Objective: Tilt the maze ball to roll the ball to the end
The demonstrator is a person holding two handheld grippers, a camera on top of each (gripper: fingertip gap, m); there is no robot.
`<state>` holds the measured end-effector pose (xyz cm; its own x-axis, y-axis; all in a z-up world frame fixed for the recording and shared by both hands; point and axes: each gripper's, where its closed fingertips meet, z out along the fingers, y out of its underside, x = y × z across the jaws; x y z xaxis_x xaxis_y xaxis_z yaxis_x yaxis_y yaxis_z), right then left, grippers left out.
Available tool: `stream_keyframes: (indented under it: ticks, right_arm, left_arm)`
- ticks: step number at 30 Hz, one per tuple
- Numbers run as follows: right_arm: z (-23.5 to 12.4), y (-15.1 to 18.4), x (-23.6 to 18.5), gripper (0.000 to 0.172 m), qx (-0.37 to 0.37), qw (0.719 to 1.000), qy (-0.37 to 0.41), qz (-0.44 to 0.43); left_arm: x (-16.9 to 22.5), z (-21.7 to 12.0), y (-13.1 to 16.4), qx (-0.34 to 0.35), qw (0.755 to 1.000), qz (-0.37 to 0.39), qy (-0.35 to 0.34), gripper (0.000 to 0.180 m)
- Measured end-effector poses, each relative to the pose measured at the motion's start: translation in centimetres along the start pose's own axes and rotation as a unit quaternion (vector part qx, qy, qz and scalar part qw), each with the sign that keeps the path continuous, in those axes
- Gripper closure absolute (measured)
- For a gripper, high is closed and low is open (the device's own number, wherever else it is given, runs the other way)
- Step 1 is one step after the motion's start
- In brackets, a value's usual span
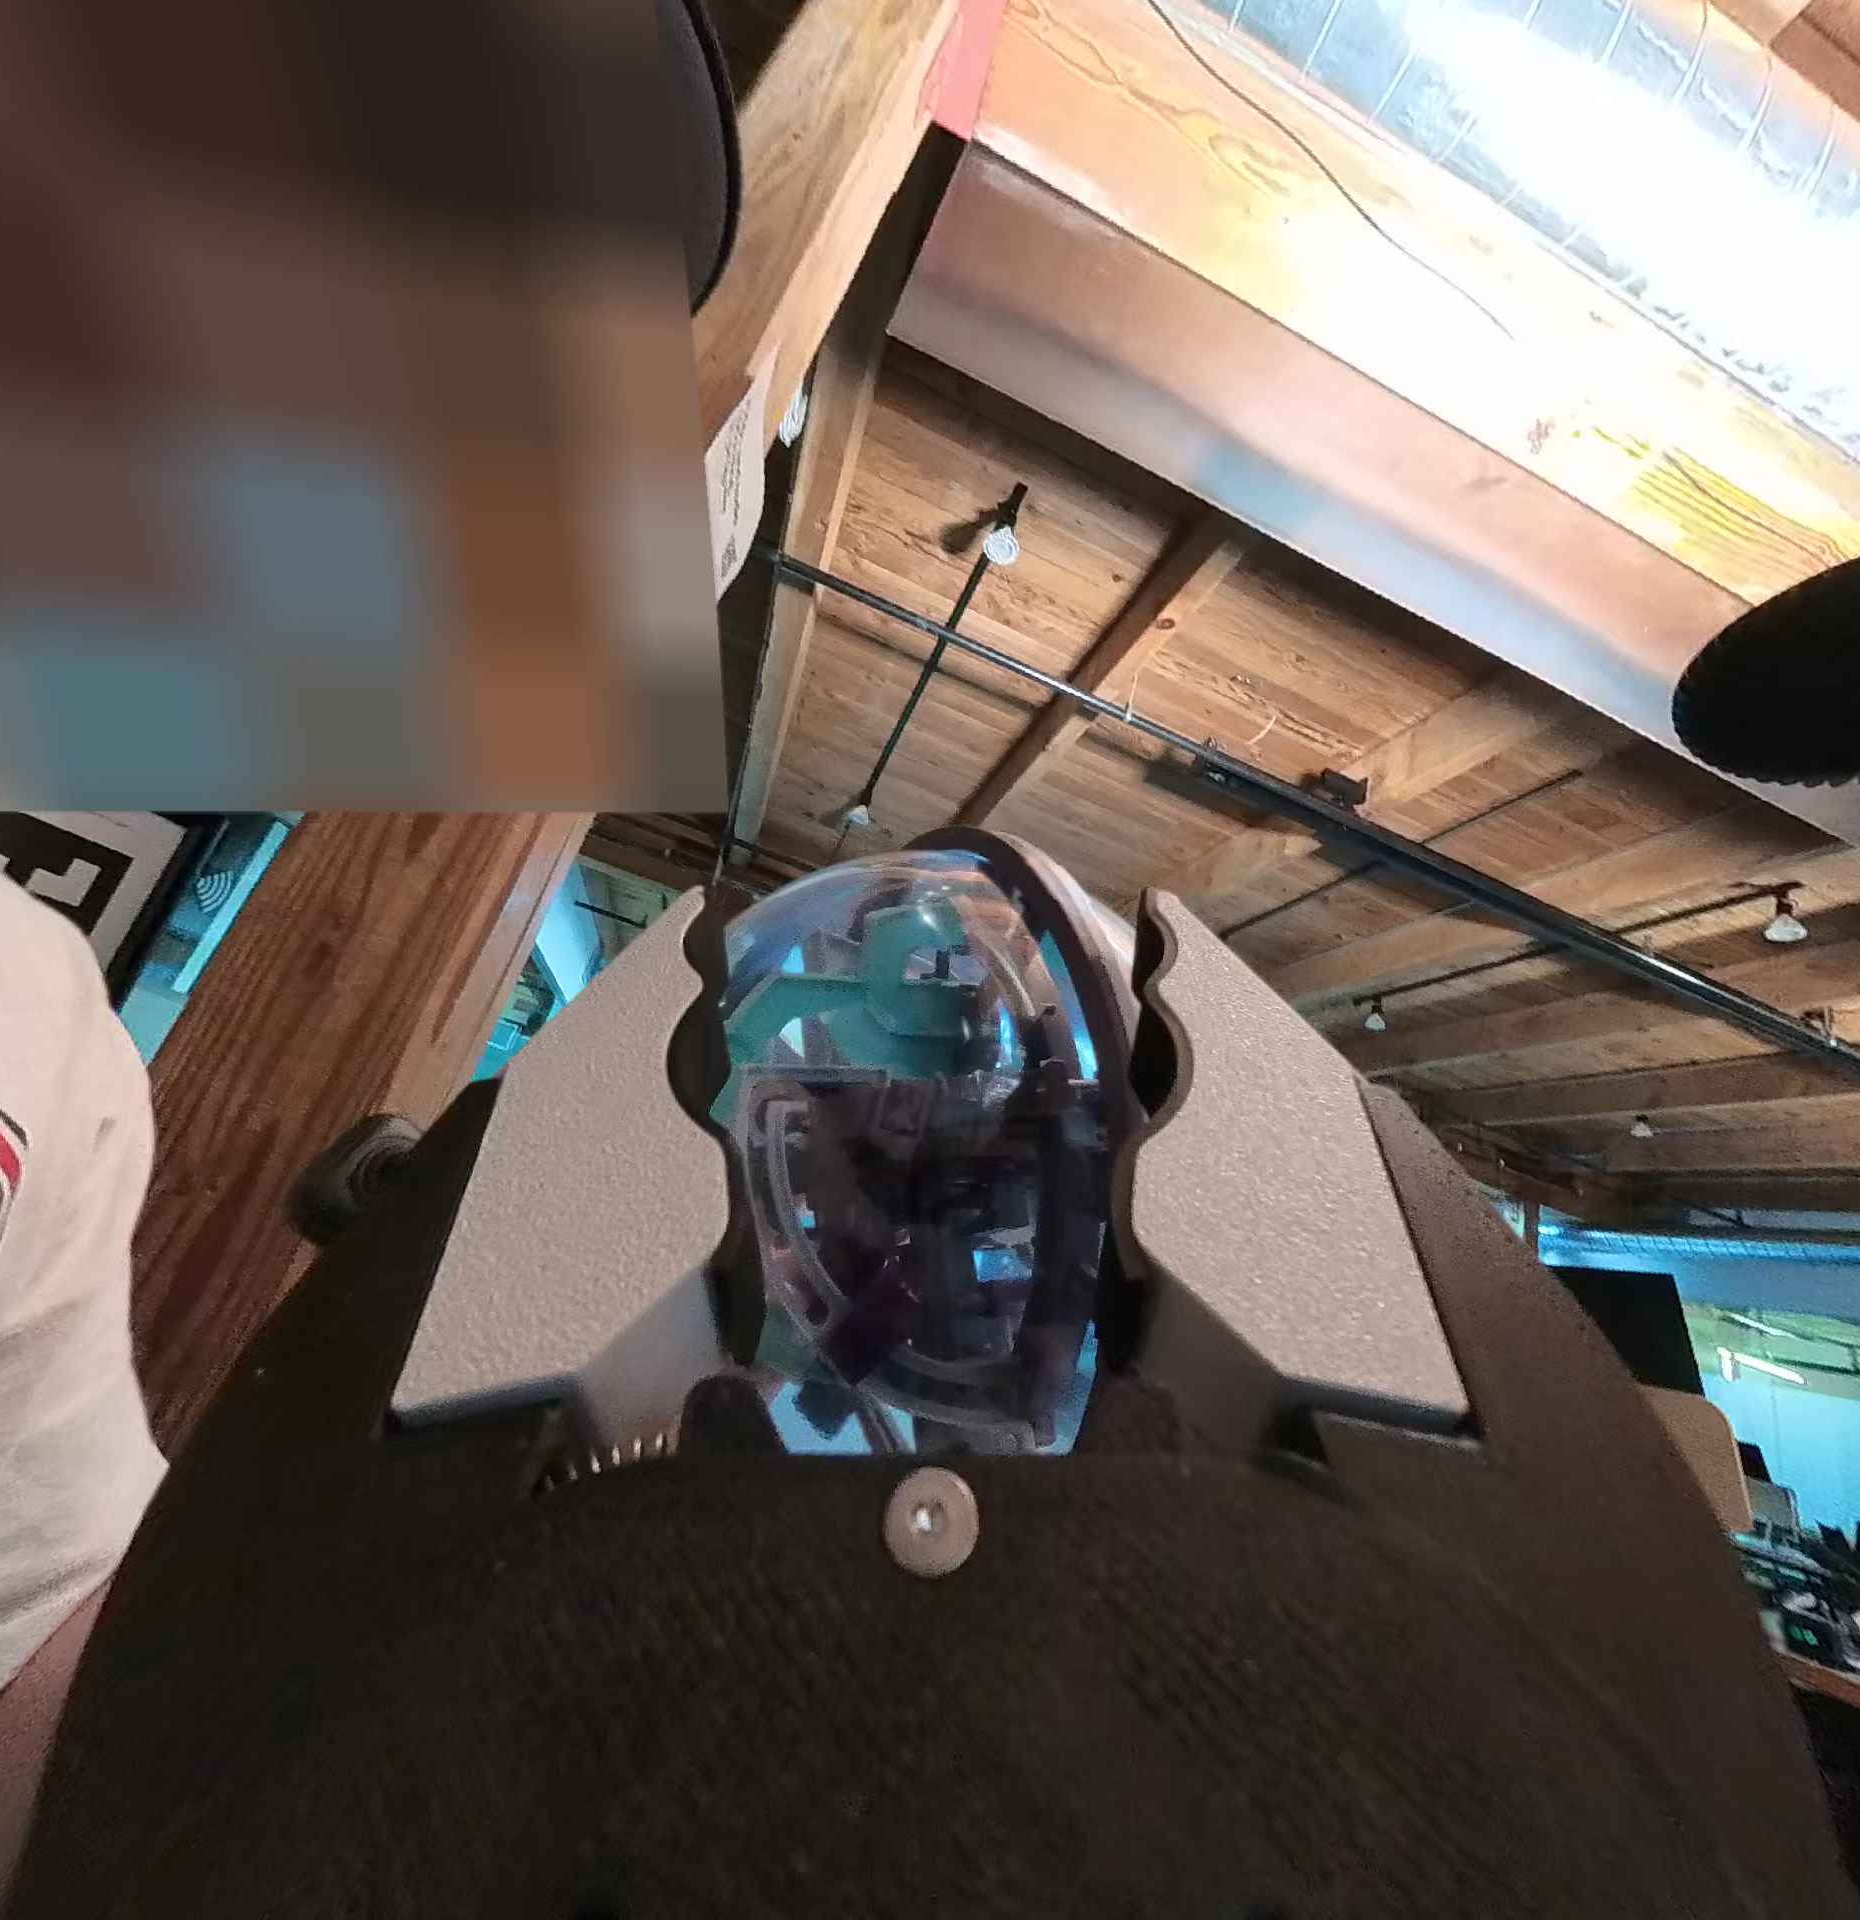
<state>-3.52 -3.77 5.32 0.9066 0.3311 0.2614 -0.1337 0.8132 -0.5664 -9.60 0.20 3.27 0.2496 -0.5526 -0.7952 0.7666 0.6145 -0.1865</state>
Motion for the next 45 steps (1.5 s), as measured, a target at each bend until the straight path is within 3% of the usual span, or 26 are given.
stream_keyframes:
  ticks: [18, 23, 25, 27, 28, 33, 45]
  right_arm:
    - [-0.9, 0.7, 1.9, 0.089, 0.014, 0.998, 0.030, 0.052]
    - [-0.7, 0.6, 1.2, 0.083, 0.024, 0.998, 0.018, 0.049]
    - [-2.0, 5.8, 4.7, 0.074, -0.058, 0.991, 0.095, 0.077]
    - [-4.7, 10.4, 7.8, 0.068, -0.090, 0.963, 0.178, 0.183]
    - [-5.4, 11.0, 8.7, 0.073, -0.081, 0.951, 0.209, 0.213]
    - [-5.2, 12.2, 8.8, 0.076, -0.131, 0.952, 0.220, 0.167]
    - [-4.7, 10.5, 8.7, 0.081, -0.104, 0.960, 0.206, 0.156]
  left_arm:
    - [1.9, 0.3, 0.6, -0.024, 0.997, 0.066, 0.045, 0.024]
    - [2.0, 0.5, -0.5, -0.020, 0.993, 0.109, 0.050, 0.024]
    - [1.3, 0.2, 4.2, -0.091, 0.995, 0.003, 0.030, 0.024]
    - [1.6, -1.2, 10.9, -0.212, 0.964, -0.162, 0.018, 0.024]
    - [1.9, -1.8, 12.5, -0.246, 0.948, -0.202, 0.024, 0.023]
    - [2.1, -2.6, 13.8, -0.260, 0.937, -0.232, 0.016, 0.023]
    - [2.0, -1.7, 11.7, -0.215, 0.962, -0.166, 0.022, 0.024]
